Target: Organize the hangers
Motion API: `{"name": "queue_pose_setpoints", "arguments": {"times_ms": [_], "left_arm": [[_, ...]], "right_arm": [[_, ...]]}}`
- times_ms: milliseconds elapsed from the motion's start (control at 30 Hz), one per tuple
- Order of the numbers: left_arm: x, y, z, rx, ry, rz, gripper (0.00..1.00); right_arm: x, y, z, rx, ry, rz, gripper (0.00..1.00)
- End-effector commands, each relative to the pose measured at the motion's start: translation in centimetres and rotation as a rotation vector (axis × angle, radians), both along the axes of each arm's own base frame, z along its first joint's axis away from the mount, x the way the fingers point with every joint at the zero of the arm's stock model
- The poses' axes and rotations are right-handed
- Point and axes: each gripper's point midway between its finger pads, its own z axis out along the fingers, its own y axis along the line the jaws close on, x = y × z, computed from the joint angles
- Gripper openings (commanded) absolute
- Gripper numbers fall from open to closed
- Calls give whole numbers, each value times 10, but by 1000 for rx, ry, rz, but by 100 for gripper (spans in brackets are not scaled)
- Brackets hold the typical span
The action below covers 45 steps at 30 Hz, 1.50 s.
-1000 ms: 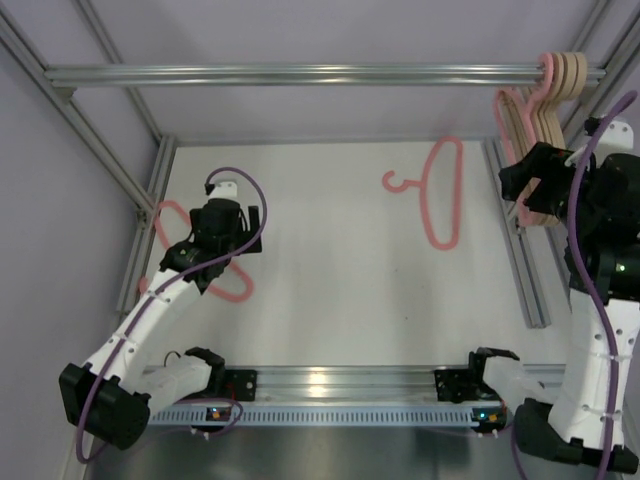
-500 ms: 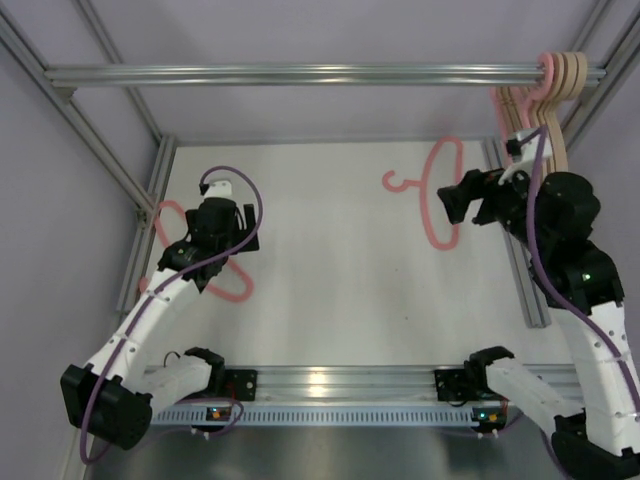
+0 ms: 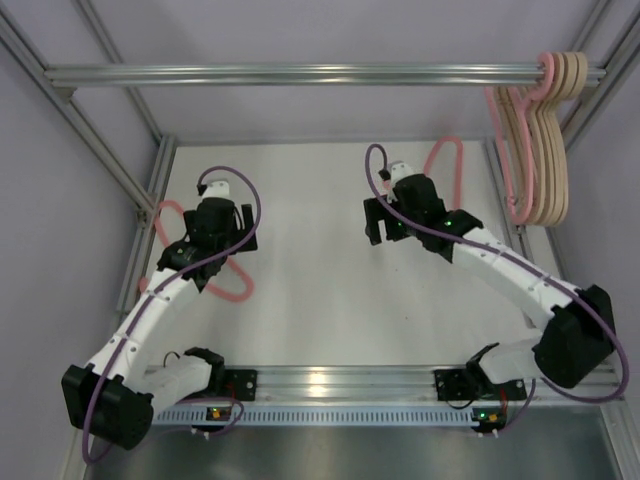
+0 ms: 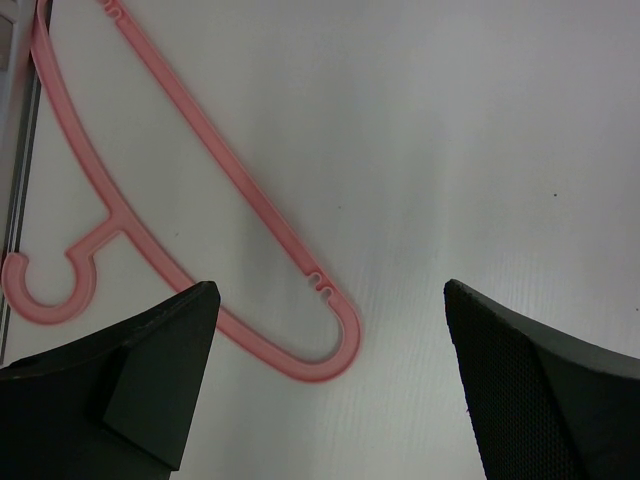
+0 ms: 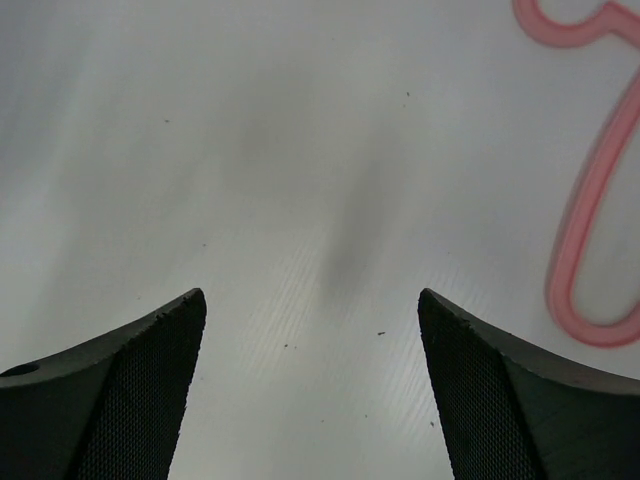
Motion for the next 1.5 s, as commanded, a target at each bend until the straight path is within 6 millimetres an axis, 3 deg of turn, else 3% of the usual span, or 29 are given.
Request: {"name": "queue_pose_setpoints", "arguments": {"times_ms": [0,33,167,233,500,667,767,900,1000,1167,1233,1367,1467], "left_arm": [[4,2,2,-6,-23,17,98],[5,2,2,-6,-23,17,98],[5,2,0,-5,-17,17,98],[5,3,0,-1,-16,17,98],[4,2,0,0,-12,10,98],[4,3,0,0,-14,10,98],[5,3,0,-1,-15,12,98],[4,2,-1,-2,-11,6,98],[5,2,-1,-4,-9,6,98],[4,2,-2,-4,-6,6,98],[5,2,-2,-4,-7,6,98],[5,2,-3,-3,-5,9,98],[5,1,-4,-7,0,4,98]], "right_arm": [[29,14,-21,33,-5,-85,83],[36,13,-43,0,29,-112,84],[66,-6,-77,-6,81,-235,84],[84,-25,-91,-6,90,-313,83],[134,-89,-113,14,123,-501,82],[154,-117,-127,6,145,-572,81],[158,-123,-138,5,169,-580,81],[156,-120,-157,7,223,-555,78],[149,-114,-167,18,268,-533,67],[135,-105,-179,-12,294,-508,32],[127,-100,-185,-32,308,-495,23],[108,-69,-193,-95,327,-434,0],[91,-43,-196,-143,330,-360,0]]}}
